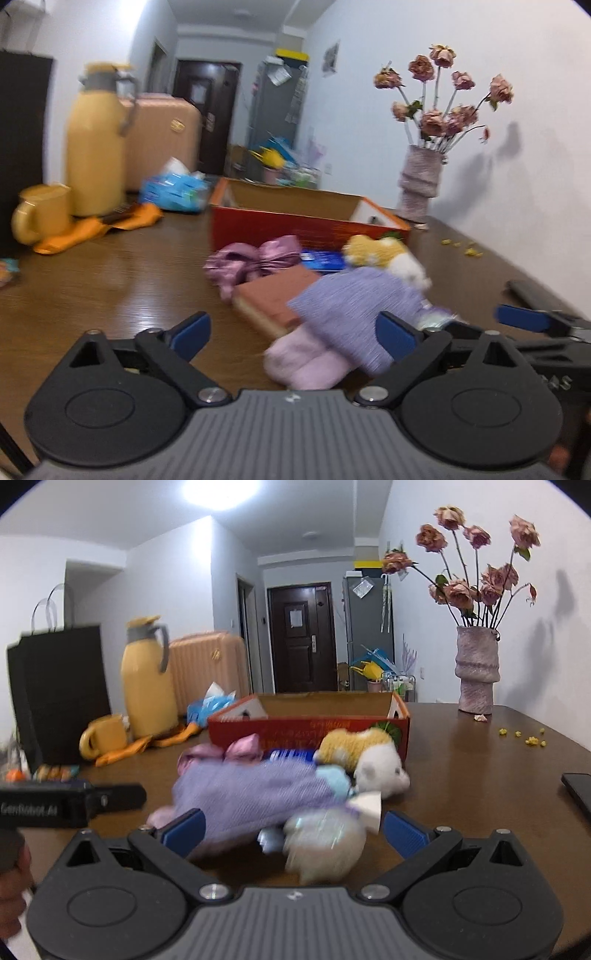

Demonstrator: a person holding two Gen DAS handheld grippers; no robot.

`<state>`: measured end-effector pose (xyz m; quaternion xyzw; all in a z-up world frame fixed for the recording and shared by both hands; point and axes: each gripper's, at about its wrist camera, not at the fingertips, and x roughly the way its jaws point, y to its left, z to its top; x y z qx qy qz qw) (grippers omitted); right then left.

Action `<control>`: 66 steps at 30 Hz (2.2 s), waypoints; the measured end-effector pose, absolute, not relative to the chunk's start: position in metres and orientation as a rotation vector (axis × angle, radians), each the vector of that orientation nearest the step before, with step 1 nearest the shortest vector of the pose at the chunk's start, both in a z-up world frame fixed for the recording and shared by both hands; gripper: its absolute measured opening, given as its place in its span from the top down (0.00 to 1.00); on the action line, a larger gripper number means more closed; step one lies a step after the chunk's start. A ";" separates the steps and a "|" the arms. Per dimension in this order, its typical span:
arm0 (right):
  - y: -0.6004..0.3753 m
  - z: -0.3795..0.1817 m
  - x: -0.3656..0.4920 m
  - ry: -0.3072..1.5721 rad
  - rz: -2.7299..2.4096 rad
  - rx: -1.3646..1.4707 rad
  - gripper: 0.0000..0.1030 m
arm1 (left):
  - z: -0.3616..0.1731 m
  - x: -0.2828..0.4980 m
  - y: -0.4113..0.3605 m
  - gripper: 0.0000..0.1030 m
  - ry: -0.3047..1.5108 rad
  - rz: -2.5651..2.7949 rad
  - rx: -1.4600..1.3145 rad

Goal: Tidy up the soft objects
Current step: 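Reach the left tool to the purple knit sock and close on it, then carry the purple sock with the left tool into the cardboard box and release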

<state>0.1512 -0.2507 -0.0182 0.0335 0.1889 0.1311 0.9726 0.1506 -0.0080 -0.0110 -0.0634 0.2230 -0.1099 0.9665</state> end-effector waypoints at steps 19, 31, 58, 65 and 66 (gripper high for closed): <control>-0.274 -0.029 0.283 0.595 0.508 0.271 0.97 | -0.005 0.221 -0.011 0.83 0.602 -0.365 -0.310; -0.247 -0.041 0.292 0.645 0.537 0.255 0.84 | -0.016 0.223 0.011 0.85 0.640 -0.294 -0.352; -0.205 0.076 0.576 0.608 0.386 0.143 0.97 | 0.067 0.554 0.017 0.96 0.674 -0.319 -0.110; -0.167 0.004 0.666 0.812 0.304 0.063 0.85 | 0.005 0.620 0.008 0.74 0.796 -0.192 0.023; -0.164 -0.004 0.670 0.830 0.298 0.047 0.85 | 0.004 0.620 0.006 0.64 0.781 -0.199 0.045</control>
